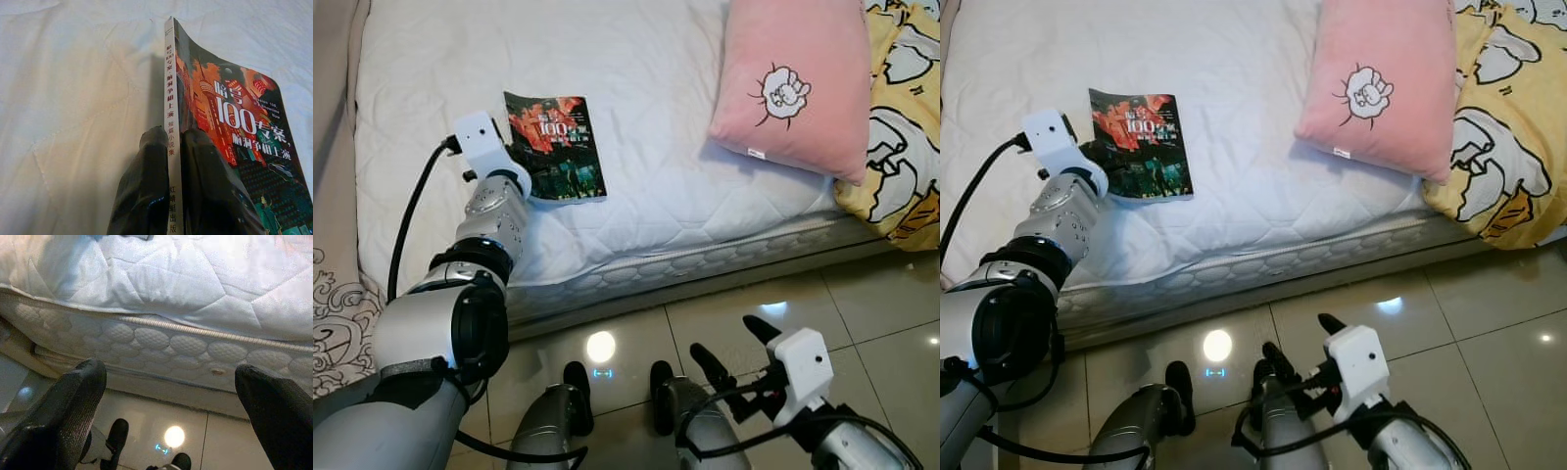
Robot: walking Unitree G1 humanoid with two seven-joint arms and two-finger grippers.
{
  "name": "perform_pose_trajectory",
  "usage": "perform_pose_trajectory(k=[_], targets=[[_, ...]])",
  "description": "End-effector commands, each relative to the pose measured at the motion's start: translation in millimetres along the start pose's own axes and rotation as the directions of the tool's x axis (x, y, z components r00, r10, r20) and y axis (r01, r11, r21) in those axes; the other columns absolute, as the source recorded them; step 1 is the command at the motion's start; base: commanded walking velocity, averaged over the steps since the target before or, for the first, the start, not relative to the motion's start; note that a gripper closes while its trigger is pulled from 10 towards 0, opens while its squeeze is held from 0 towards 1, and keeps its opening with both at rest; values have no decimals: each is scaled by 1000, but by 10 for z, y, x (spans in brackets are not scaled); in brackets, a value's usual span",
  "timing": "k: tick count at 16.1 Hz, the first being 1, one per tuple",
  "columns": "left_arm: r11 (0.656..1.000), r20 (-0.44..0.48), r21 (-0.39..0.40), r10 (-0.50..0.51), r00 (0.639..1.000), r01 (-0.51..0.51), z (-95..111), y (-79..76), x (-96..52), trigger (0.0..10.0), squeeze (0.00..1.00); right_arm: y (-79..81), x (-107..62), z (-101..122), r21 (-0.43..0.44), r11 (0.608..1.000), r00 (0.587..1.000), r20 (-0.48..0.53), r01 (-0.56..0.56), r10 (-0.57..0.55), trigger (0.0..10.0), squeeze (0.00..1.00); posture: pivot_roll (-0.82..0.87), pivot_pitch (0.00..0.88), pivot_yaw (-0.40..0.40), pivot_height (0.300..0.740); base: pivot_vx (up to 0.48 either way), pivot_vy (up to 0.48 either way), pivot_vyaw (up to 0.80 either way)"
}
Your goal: Clean up the room
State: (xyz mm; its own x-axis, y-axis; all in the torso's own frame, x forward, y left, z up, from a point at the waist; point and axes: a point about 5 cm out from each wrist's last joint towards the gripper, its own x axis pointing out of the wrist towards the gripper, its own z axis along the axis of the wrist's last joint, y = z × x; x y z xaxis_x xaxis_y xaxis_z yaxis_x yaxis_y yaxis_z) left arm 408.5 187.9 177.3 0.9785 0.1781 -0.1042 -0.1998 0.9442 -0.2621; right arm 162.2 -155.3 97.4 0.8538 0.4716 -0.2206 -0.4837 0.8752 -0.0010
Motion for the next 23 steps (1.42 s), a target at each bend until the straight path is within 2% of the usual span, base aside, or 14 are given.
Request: perform_pose_trajectory(k=[1,2,3,7,8,10,12,14,15,16,17,19,21,23], targets=[[999,-45,22,42,998,-41,-107,88,-18,0,0,-12,-34,-66,16,1000,999,-38,3,-3,10000,0,-357,360,-45,740,0,0,0],[998,-54,42,57,997,-55,-123,109,-21,5059,298,-16,-33,-69,14,1000,999,-39,1,-1,10000,0,-357,362,-47,740,0,0,0],[995,-61,79,67,996,-62,-138,123,-24,10000,1000,-18,-35,-74,13,1000,999,-41,0,0,10000,0,-358,362,-49,740,0,0,0],[990,-64,130,66,996,-57,-158,127,-29,10000,1000,-14,-73,-139,41,999,998,-70,14,-11,10000,0,-354,348,-55,740,0,0,0],[991,-66,115,76,995,-69,-168,143,-32,10000,1000,-15,-69,-149,40,999,997,-71,14,-11,10000,0,-352,339,-55,740,0,0,0],[988,-67,133,88,994,-78,-208,168,-45,10000,1000,-74,22,-174,44,999,998,-61,27,-25,10000,0,-327,309,-45,740,0,0,0],[978,-28,202,64,998,-57,-146,168,-36,10000,1000,-126,145,-193,34,999,999,-36,38,-37,10000,0,-300,266,-30,740,0,0,0],[943,36,331,-46,998,32,-63,134,-35,10000,1000,-326,473,-27,19,994,991,75,108,-109,10000,0,-224,156,3,740,0,0,0],[932,45,358,-76,996,54,-88,218,-57,10000,1000,-433,604,98,14,987,977,137,163,-164,10000,0,-201,127,8,740,0,0,0],[927,64,375,-55,996,27,-106,374,-86,10000,1000,-527,700,170,20,976,961,172,218,-218,10000,0,-155,70,22,740,0,0,0],[925,81,381,-29,996,-4,-137,503,-121,10000,1000,-587,787,215,19,968,948,197,250,-249,10000,0,-134,48,29,740,0,0,0],[925,109,379,-42,993,-2,-234,578,-196,10000,1000,-616,881,239,25,967,943,214,255,-255,10000,0,-119,24,32,740,0,0,0],[964,162,262,12,987,-55,-572,734,-475,10000,1000,-635,1031,305,40,967,936,245,250,-252,10000,0,-68,0,24,740,0,-161,0],[969,129,236,40,991,-70,-802,752,-617,10000,1000,-643,1117,279,53,966,935,241,254,-259,10000,0,-42,0,10,740,0,-480,0]])
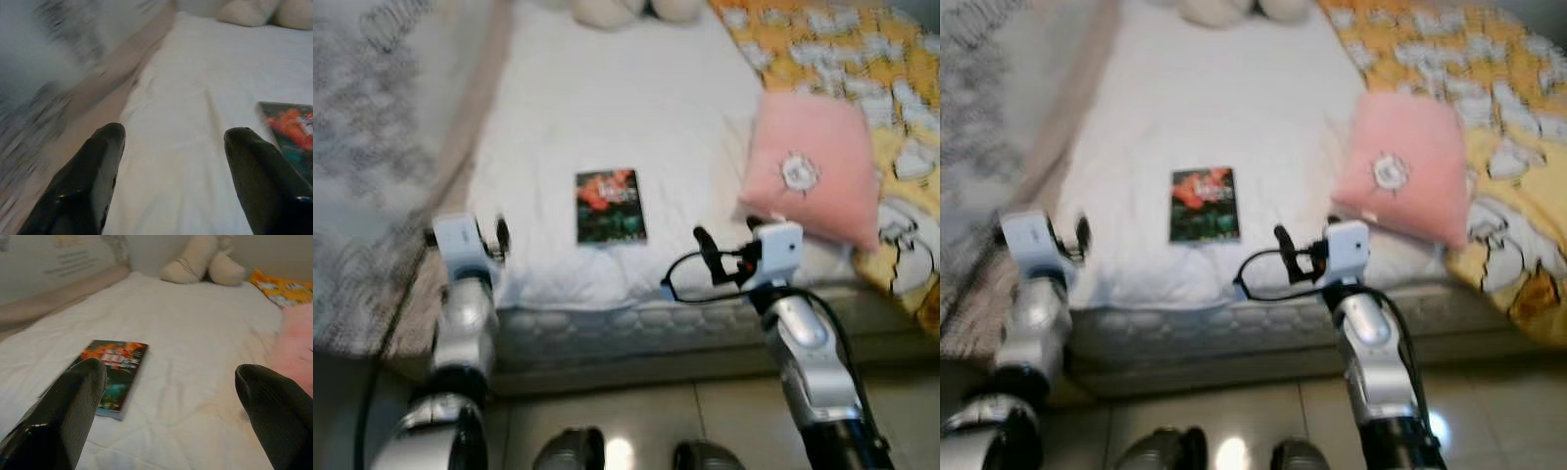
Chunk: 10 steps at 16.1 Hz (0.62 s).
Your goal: Clean up the room
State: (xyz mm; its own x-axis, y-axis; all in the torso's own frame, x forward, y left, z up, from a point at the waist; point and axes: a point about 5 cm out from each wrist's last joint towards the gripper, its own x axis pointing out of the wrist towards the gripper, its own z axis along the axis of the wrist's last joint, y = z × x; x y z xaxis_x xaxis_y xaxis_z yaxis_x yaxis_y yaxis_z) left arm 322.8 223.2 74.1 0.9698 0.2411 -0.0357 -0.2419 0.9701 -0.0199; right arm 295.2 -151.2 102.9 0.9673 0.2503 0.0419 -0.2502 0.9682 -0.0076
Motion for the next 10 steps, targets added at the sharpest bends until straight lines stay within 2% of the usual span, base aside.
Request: perform_pose_trajectory(k=[1,2,4,5,6,10], targets=[[1000,41,-5,1,999,-1,61,-46,-13,10000,1000,-35,5,-68,-15,999,999,-20,32,-33,10000,0,-37,0,5,740,0,-472,0],[999,53,6,-33,998,33,42,-118,-70,10000,1000,-33,7,-123,-34,998,998,-38,50,-51,10000,0,-33,0,0,740,0,-472,0],[998,59,5,-56,997,56,59,-157,-105,10000,1000,-35,3,-163,-31,999,998,-45,40,-42,10000,0,-34,0,-7,740,0,-471,0],[993,75,6,-120,990,120,111,-246,-140,10000,1000,-5,11,-195,-28,1000,999,-48,7,-9,10000,0,-35,0,-15,740,0,-461,0],[986,95,12,-164,982,164,164,-336,-146,10000,0,26,32,-202,-22,1000,999,-46,-16,15,10000,0,-34,0,-18,740,0,-458,0],[968,111,51,-249,962,244,231,-489,-134,10000,0,36,55,-221,-41,999,999,-38,-17,15,10000,0,-35,0,-17,740,0,-456,0]])
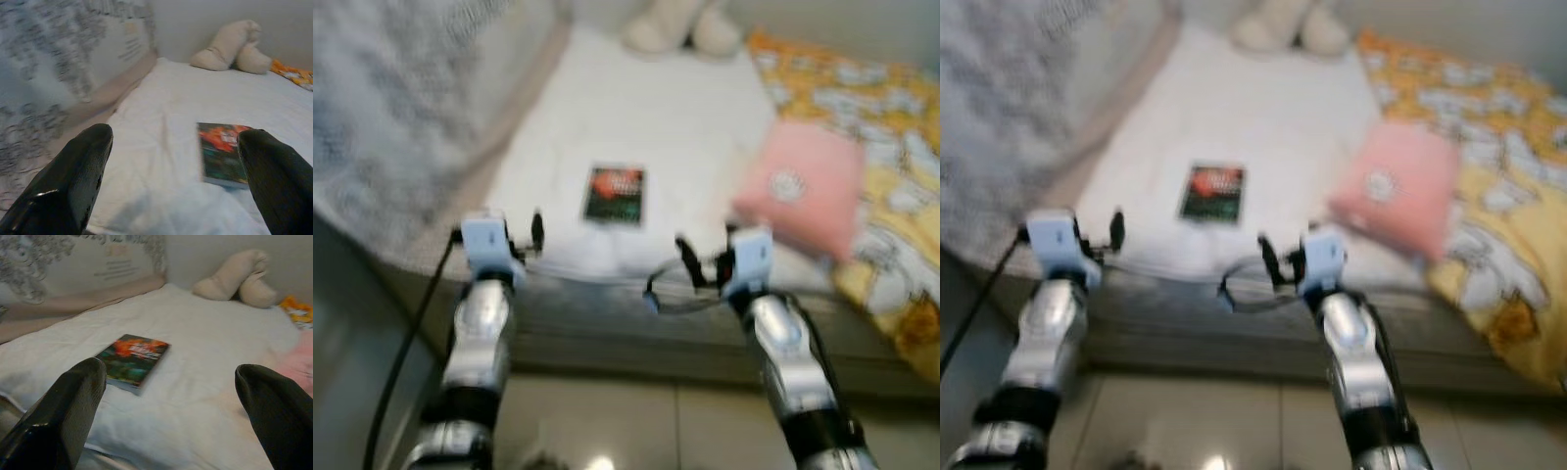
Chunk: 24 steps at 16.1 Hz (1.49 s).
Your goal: Clean up the room
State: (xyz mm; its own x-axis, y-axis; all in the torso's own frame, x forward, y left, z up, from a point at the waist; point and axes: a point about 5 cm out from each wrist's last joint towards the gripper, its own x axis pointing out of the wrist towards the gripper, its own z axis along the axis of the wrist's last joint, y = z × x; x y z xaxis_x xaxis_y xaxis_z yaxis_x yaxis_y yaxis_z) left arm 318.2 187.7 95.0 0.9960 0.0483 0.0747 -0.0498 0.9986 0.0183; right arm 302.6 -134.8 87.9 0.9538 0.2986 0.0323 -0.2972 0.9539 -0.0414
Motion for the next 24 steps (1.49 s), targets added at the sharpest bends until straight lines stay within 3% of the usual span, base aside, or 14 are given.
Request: perform_pose_trajectory(k=[1,5,9,14,19,24], targets=[[998,2,7,-63,998,63,36,-138,48,10000,0,-96,-58,-87,-10,999,999,-31,37,-37,10000,0,-36,0,-13,740,0,-454,0],[998,-34,17,-63,997,64,5,-117,26,10000,0,-56,-86,-124,-11,1000,999,-25,27,-28,10000,0,-44,0,-1,740,0,-454,0],[1000,-65,8,-7,998,7,-90,-3,-74,10000,0,-39,-131,-183,-1,1000,999,-43,12,-12,10000,0,-26,0,-22,740,0,-454,0],[999,-60,29,-17,998,19,-79,-55,-84,10000,0,-10,-30,-158,-9,1000,999,-37,-16,15,10000,0,-12,0,-45,740,0,-454,0],[1000,-65,24,1,998,1,-74,-55,-73,10000,0,13,-11,-147,-8,1000,999,-28,-27,26,10000,0,-14,3,-48,740,288,0,0],[998,-67,23,61,996,-59,-31,53,3,10000,0,28,1,-147,-11,999,999,-23,-33,33,10000,0,-21,3,-43,740,480,0,0]])
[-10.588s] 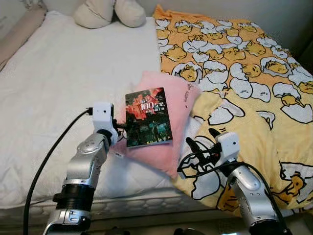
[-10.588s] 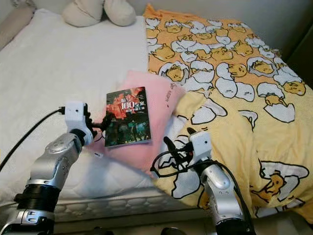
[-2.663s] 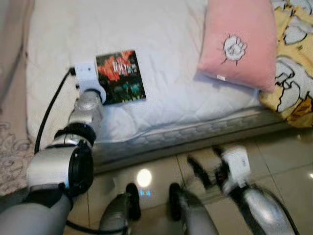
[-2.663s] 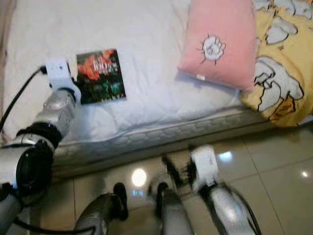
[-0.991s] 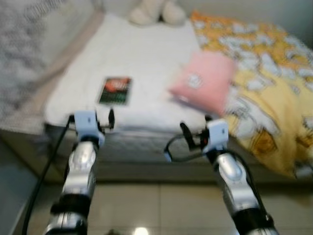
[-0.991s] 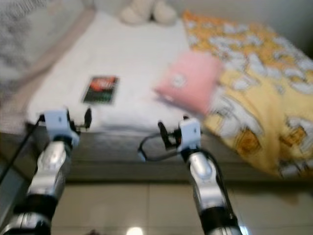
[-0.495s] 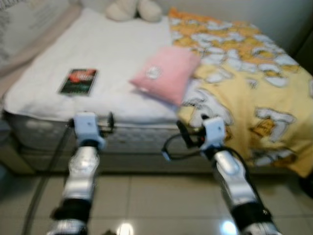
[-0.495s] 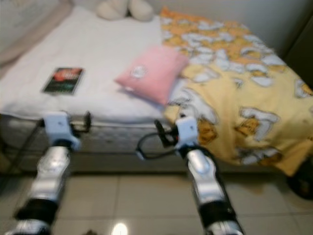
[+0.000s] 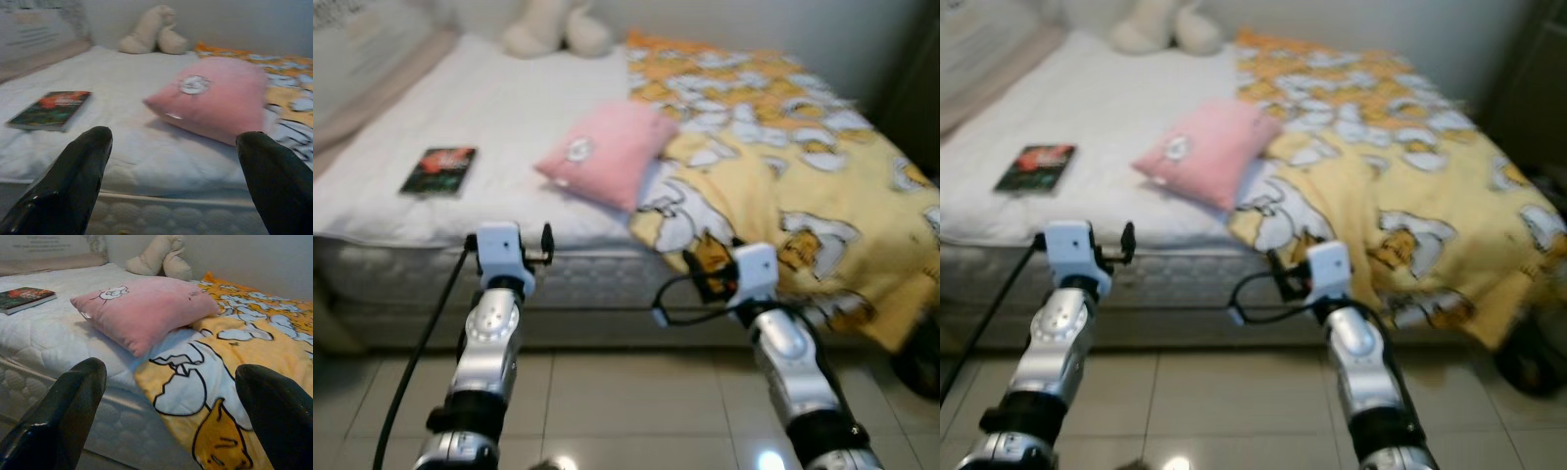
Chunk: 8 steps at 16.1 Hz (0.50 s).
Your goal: Clean up the room
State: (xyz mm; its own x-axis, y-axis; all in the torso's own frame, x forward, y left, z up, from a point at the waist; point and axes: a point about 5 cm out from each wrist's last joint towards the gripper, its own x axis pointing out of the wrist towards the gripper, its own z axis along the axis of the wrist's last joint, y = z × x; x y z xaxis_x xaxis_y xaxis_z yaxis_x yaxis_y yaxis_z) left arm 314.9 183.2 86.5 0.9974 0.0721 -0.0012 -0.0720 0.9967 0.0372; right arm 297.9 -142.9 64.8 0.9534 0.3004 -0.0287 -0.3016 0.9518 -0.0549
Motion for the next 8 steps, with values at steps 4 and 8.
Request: perform_pose_trajectory(k=[4,8], targets=[[998,-4,0,65,998,-65,46,158,70,10000,0,83,77,90,-1,1000,999,38,-30,30,10000,0,-23,3,-43,740,480,0,0],[999,-13,22,46,999,-46,10,152,42,10000,0,63,42,54,17,1000,999,27,-19,18,10000,0,-25,14,-47,740,474,0,0]])
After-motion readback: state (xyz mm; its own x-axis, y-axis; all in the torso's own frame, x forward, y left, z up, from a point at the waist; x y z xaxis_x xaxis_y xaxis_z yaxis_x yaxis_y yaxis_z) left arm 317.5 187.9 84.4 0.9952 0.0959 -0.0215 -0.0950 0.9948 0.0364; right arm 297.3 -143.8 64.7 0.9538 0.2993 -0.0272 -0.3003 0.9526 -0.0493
